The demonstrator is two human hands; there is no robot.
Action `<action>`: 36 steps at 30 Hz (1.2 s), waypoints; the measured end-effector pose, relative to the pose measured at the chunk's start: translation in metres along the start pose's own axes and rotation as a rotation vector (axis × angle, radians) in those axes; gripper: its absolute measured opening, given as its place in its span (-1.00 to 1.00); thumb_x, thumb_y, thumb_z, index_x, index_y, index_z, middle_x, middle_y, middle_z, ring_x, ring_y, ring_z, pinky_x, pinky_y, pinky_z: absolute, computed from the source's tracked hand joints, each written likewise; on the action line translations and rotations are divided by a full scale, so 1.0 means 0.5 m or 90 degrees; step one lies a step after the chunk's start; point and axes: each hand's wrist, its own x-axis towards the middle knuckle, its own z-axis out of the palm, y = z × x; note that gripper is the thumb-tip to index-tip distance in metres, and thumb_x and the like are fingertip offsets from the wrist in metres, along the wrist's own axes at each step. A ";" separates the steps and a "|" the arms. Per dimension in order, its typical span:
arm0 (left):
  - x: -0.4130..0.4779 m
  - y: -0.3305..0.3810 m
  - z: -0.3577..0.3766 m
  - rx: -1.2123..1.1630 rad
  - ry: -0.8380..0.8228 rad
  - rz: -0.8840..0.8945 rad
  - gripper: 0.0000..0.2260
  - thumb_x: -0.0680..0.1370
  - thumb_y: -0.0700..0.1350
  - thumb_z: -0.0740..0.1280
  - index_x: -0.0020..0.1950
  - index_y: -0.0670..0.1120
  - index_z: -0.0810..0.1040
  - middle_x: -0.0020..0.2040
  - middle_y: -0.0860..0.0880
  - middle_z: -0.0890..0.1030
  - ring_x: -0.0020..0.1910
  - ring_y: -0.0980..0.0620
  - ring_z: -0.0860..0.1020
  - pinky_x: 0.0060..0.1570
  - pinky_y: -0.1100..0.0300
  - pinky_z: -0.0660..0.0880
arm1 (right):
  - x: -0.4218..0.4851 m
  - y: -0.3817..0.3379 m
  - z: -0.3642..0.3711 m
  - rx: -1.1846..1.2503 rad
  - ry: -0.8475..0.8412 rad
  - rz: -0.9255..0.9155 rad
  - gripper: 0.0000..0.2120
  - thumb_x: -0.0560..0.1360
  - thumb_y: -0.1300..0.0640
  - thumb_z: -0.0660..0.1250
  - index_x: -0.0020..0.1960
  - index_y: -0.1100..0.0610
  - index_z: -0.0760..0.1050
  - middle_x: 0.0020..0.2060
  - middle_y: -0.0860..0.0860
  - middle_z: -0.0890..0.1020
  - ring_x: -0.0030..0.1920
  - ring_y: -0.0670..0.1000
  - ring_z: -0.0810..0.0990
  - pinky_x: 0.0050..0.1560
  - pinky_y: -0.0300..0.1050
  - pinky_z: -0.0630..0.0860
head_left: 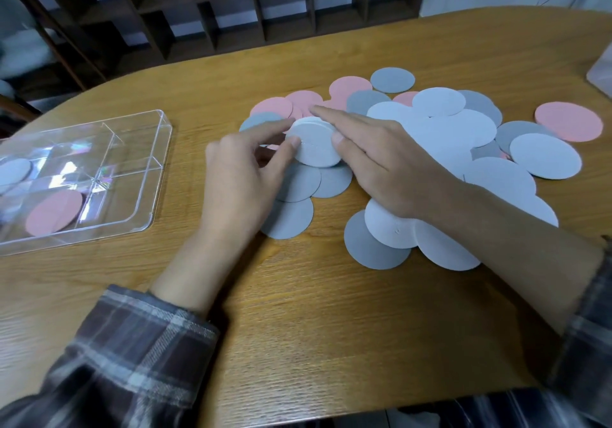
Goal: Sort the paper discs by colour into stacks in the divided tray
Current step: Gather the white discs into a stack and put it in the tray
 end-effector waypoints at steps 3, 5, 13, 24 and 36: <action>-0.004 0.007 0.007 0.075 0.031 0.053 -0.80 0.64 -0.06 0.40 0.22 -0.04 0.73 -0.11 0.00 0.77 -0.16 0.11 0.72 0.05 0.07 0.60 | -0.001 0.001 0.000 -0.051 -0.045 0.011 -0.51 0.76 0.01 0.02 0.66 0.09 0.12 0.20 -0.02 0.54 0.20 -0.06 0.43 0.23 -0.14 0.32; -0.004 0.009 0.013 0.116 0.036 0.078 -0.83 0.65 -0.07 0.36 0.04 -0.11 0.71 -0.27 -0.12 0.69 -0.26 -0.10 0.66 -0.08 -0.03 0.55 | 0.003 0.007 0.007 -0.120 -0.045 -0.011 -0.46 0.75 -0.03 0.04 0.67 0.12 0.06 0.10 -0.01 0.51 0.12 -0.02 0.40 0.21 -0.03 0.37; 0.003 0.025 0.029 0.164 0.027 0.115 -0.83 0.63 -0.09 0.34 -0.03 -0.14 0.67 -0.26 -0.05 0.67 -0.28 -0.05 0.60 -0.12 -0.01 0.55 | 0.009 0.025 -0.008 -0.141 0.031 -0.014 -0.74 0.71 0.12 0.12 0.36 0.10 0.42 -0.02 0.09 0.59 0.01 0.12 0.49 0.01 0.16 0.45; -0.024 0.078 0.081 0.031 -0.191 0.105 -0.81 0.48 0.04 0.57 -0.02 -0.01 0.67 -0.09 0.08 0.60 -0.13 0.11 0.54 -0.15 0.37 0.39 | -0.021 0.090 -0.126 -0.085 0.097 0.084 -0.77 0.70 0.16 0.16 0.30 0.03 0.49 -0.07 -0.07 0.57 -0.03 -0.03 0.44 -0.12 -0.21 0.32; -0.012 0.090 0.097 -0.020 -0.327 0.076 -0.63 0.29 0.11 0.69 0.04 0.08 0.77 0.01 0.06 0.64 0.02 0.01 0.56 -0.04 0.14 0.50 | -0.062 0.110 -0.171 0.007 0.095 0.114 -0.78 0.71 0.10 0.17 0.29 0.01 0.50 0.02 0.02 0.65 0.04 0.08 0.57 0.04 0.10 0.52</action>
